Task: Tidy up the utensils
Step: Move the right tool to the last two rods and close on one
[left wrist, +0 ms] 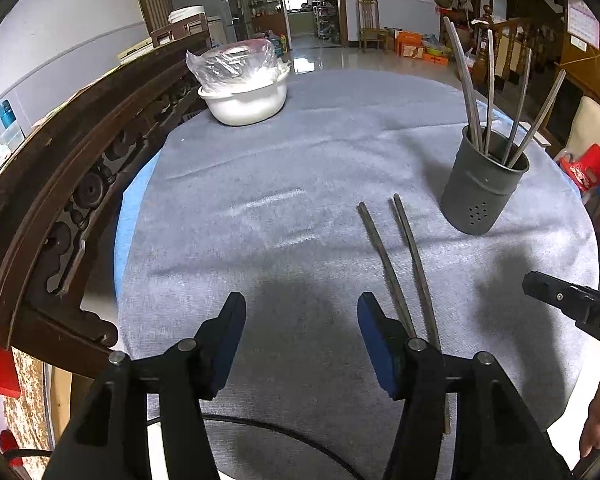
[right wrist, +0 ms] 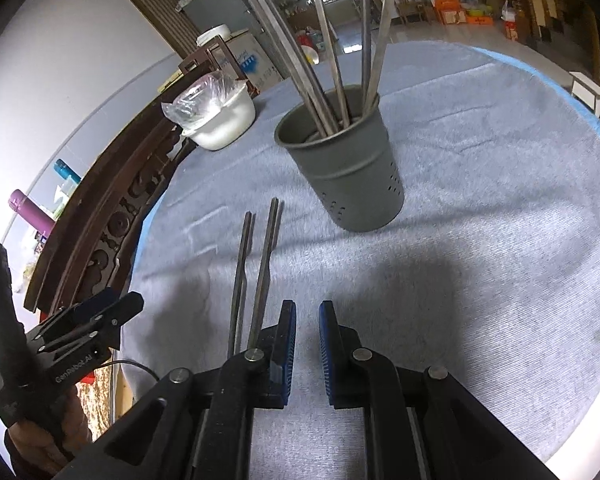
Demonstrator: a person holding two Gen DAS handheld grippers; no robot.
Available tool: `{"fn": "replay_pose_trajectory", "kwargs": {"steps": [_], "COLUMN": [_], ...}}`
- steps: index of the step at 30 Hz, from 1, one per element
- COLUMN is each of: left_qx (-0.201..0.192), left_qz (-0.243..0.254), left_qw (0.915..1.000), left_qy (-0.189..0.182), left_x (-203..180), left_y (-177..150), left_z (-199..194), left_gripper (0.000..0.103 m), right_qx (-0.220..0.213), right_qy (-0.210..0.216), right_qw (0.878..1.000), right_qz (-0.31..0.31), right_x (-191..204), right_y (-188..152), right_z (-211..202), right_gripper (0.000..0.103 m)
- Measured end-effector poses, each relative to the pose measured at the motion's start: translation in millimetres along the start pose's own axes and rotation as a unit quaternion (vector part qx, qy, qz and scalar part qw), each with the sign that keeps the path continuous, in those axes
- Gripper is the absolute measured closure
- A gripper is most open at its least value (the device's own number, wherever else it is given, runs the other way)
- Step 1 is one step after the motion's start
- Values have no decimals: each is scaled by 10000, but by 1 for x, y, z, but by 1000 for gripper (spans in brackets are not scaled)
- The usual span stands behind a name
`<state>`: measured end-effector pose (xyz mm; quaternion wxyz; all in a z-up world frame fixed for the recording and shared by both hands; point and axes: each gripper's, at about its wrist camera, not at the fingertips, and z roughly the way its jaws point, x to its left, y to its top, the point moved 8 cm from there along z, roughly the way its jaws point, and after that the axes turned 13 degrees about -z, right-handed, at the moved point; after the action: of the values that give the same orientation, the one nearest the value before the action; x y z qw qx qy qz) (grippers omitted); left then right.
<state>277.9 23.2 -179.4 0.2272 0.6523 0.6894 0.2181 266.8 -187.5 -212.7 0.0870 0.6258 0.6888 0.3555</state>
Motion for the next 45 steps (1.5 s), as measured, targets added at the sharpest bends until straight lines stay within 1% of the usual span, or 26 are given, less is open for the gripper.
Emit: {"fn": "replay_pose_trajectory", "kwargs": {"steps": [7,13,15,17,18,19,20,21,22,26,27,29,31,32,33,34,36,39,41,43,45], "left_qx": [116,189,213,232,248,258,264,269,276,310,321,339,382,399,435,471,518,568,588,591,616], "left_qz": [-2,-29,-45,-62,-67,-70,-73,-74,-76,-72,-71,-65,-63,-74,-107,-144,-205,-293,-318,-321,-328], "left_qw": [9999,9998,9997,9997,9996,9996,9996,9996,9996,9995,9994,9994,9992,9991,9989,9987,9983,9977,9975,9975,9973], "left_qy": [52,57,74,73,74,77,77,75,72,75,74,81,117,130,147,158,181,218,213,216,223], "left_x": [2,5,7,9,9,10,10,10,10,10,10,11,13,14,15,17,21,26,28,29,29], "left_y": [-7,-12,-13,-14,-15,-16,-16,-16,-17,-19,-20,-22,-24,-25,-26,-27,-28,-29,-29,-30,-31], "left_z": [8,12,14,15,16,16,16,17,17,19,20,21,23,24,25,27,29,30,29,29,29], "left_gripper": [44,43,41,40,40,40,39,39,39,39,39,39,39,39,39,39,39,39,39,39,39], "right_qx": [173,224,227,212,189,163,111,25,-59,-78,-58,21,62,86,119,156,240,370,461,544,653], "right_qy": [106,95,38,-1,-30,-49,-54,-67,-109,-296,-365,-372,-376,-357,-293,-252,-151,47,76,99,126], "right_qw": [9998,9997,9997,9998,9998,9998,9999,9999,9999,9995,9992,9993,9993,9993,9994,9994,9991,9987,9981,9976,9968], "right_qz": [48,-15,8,43,67,84,102,117,116,119,123,100,30,-32,-108,-182,-324,-355,-395,-417,-434], "right_x": [6,10,7,4,1,0,-2,-3,-4,-9,-11,-12,-8,-5,1,5,16,28,34,39,43], "right_y": [-9,-12,-13,-13,-13,-12,-11,-9,-8,-6,-7,-9,-10,-10,-10,-10,-8,-7,-6,-5,-7], "right_z": [10,15,16,15,14,13,11,7,5,2,3,5,7,9,11,13,20,33,43,51,60], "right_gripper": [89,89,89,86,78,67,61,42,39,39,41,42,52,54,60,64,64,64,69,76,79]}}
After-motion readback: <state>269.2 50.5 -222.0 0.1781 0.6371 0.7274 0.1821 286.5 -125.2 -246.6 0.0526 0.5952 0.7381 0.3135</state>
